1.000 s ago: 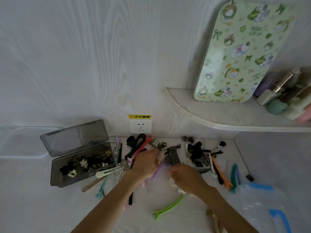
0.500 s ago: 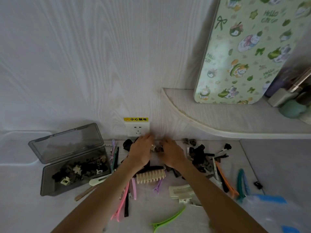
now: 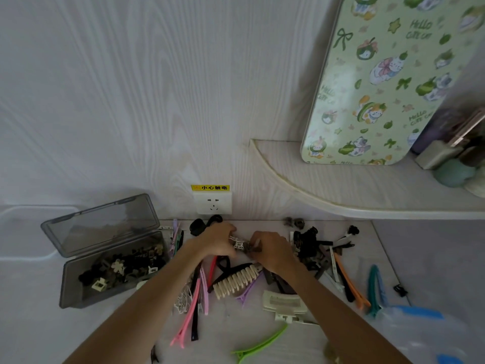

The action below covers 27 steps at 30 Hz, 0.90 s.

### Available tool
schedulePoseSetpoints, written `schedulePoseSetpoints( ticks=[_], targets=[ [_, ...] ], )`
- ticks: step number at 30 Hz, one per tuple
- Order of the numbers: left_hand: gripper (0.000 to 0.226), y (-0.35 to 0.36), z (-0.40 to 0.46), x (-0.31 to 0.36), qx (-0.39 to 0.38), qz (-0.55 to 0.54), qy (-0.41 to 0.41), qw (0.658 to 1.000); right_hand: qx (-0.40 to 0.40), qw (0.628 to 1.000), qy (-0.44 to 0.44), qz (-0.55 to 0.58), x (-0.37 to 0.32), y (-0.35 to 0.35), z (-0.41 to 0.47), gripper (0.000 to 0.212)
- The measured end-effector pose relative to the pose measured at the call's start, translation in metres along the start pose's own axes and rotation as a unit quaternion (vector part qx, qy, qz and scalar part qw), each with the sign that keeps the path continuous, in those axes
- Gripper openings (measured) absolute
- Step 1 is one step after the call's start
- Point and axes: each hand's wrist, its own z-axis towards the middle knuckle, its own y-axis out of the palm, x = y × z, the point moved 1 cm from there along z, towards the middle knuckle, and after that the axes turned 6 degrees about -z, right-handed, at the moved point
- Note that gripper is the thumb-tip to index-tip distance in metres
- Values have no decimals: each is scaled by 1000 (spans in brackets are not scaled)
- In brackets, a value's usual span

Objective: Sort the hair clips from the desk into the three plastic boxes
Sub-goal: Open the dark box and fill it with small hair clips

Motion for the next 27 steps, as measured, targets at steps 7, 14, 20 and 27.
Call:
schedulePoseSetpoints(
  ticks=[7, 14, 20, 27],
  targets=[
    [45, -7, -12, -8, 50, 66, 11, 996, 7, 985, 62, 160, 11, -2, -4, 18],
    [33, 12, -6, 4, 149, 178, -12, 973, 34, 948, 103, 299, 15, -15, -13, 23],
    [19, 9, -15, 7, 206, 143, 48, 967, 22, 956, 112, 270, 19, -41, -18, 8],
    [25, 5, -66, -14, 204, -86, 114, 969, 77, 980, 149, 111, 21, -54, -36, 17]
  ],
)
